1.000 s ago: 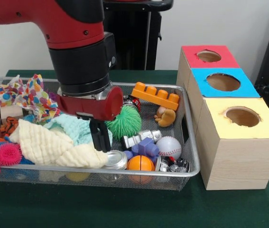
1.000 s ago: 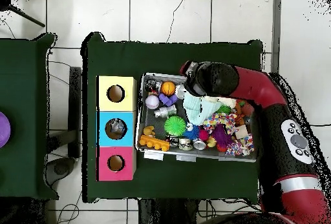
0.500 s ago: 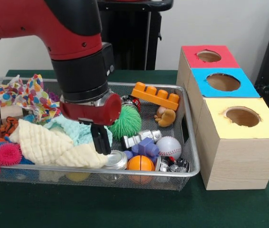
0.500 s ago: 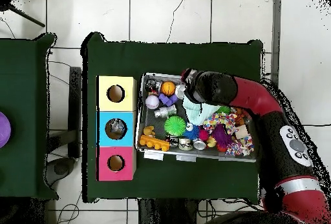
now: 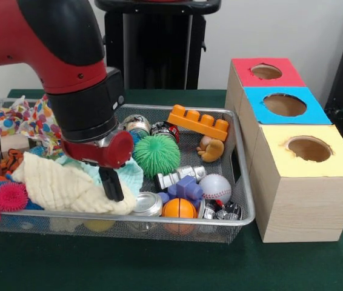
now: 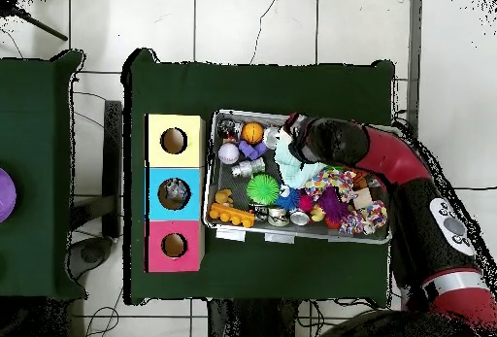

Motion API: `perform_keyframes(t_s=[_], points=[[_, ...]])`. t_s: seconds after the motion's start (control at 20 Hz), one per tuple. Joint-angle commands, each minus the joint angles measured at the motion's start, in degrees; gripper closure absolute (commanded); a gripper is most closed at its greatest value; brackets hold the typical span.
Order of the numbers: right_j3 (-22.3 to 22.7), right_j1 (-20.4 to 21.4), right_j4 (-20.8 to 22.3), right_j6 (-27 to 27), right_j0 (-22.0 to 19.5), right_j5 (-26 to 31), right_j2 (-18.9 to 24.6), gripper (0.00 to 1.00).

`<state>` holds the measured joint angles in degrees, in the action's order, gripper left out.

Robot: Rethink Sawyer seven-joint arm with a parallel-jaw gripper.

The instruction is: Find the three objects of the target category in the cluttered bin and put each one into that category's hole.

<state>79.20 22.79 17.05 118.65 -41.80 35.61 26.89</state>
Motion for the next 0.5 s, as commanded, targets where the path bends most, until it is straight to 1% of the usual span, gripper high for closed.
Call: perform_keyframes(t_s=[0.05, 0.3, 0.4, 0.5], points=[[2.0, -3.0, -0.6, -5.8, -1.7, 2.6, 3.2, 1.0], [2.8, -3.0, -0.3, -5.7, -2.1, 2.1, 3.4, 1.0], [2.6, -2.9, -0.3, -6.0, -2.1, 2.8, 3.6, 1.0], [1.8, -3.4, -0.8, -6.7, -2.2, 4.8, 3.8, 1.0]])
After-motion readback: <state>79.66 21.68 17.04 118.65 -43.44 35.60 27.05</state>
